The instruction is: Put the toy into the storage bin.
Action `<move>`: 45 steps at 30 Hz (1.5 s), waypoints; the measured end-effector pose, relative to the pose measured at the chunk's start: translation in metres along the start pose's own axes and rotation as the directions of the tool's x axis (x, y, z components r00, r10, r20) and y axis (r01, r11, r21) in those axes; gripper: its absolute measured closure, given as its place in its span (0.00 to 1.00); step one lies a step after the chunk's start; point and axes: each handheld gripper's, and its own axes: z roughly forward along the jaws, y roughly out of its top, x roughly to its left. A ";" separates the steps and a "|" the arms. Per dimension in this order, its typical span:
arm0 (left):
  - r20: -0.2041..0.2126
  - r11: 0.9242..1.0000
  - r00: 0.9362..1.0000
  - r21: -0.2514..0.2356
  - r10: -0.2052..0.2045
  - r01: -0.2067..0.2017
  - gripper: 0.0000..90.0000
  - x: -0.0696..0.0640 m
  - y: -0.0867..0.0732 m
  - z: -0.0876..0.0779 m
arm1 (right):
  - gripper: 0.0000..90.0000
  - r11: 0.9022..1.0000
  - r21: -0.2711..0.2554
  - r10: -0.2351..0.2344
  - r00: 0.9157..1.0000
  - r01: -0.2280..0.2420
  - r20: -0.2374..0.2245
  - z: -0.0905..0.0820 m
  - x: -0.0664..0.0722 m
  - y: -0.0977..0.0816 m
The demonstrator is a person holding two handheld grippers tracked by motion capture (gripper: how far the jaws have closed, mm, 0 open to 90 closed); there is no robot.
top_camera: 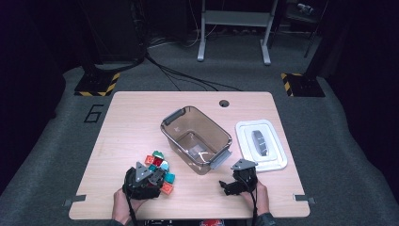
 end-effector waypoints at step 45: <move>0.045 0.997 0.999 -0.078 -0.008 0.011 0.54 0.017 0.032 -0.020 | 0.00 1.000 0.007 -0.013 1.000 0.013 -0.003 0.000 -0.001 0.000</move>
